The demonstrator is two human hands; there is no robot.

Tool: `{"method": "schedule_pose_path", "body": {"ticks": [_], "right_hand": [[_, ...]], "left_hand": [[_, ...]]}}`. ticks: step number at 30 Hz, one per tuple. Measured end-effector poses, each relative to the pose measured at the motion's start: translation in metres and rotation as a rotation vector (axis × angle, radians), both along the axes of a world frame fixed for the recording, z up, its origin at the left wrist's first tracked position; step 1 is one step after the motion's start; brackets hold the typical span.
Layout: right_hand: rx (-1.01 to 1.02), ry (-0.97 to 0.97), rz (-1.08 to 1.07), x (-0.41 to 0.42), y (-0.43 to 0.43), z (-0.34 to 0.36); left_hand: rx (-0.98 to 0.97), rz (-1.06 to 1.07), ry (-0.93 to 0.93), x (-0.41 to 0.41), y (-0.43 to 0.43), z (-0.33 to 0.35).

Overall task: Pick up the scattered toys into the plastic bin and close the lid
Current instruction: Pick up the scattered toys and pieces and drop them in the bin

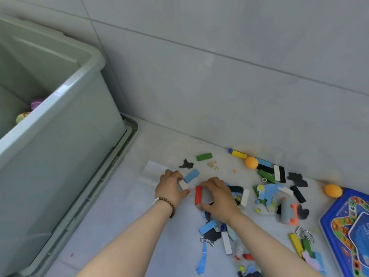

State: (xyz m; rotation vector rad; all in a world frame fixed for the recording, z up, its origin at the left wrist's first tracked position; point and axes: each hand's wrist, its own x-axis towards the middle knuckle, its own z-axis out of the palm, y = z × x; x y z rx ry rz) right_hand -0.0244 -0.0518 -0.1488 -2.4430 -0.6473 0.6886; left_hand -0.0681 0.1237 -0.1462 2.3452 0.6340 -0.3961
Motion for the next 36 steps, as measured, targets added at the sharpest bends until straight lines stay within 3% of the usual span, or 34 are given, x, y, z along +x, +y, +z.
{"method": "schedule_pose_path", "body": {"ticks": [7,11,16,19,22,25,29,31,36], "right_hand": [[0.023,-0.012,-0.027,-0.004,-0.006,-0.004],[0.050,0.005,-0.070,-0.008,-0.010,-0.006],[0.040,0.021,-0.085,-0.008,-0.010,-0.006],[0.076,0.048,-0.140,-0.010,-0.006,-0.002],[0.229,0.166,-0.223,-0.013,0.008,0.013],[0.362,0.280,-0.137,-0.021,0.030,0.033],[0.410,0.288,0.009,-0.035,0.061,0.044],[0.412,0.282,0.038,-0.041,0.073,0.044],[0.280,0.288,0.019,-0.057,0.088,0.026]], "left_hand": [[-0.161,0.063,-0.097,-0.020,0.006,-0.006],[-0.127,-0.117,-0.086,-0.030,0.018,-0.007],[-0.030,-0.177,0.029,-0.033,0.025,-0.001],[-0.281,0.084,0.007,-0.037,0.025,0.005],[-0.727,0.408,0.061,-0.045,0.031,0.018],[-1.136,0.444,0.194,-0.055,0.039,0.036],[-1.364,0.496,0.231,-0.062,0.054,0.055],[-1.330,0.556,0.189,-0.066,0.059,0.056],[-0.950,0.715,0.017,-0.096,0.080,0.039]]}}
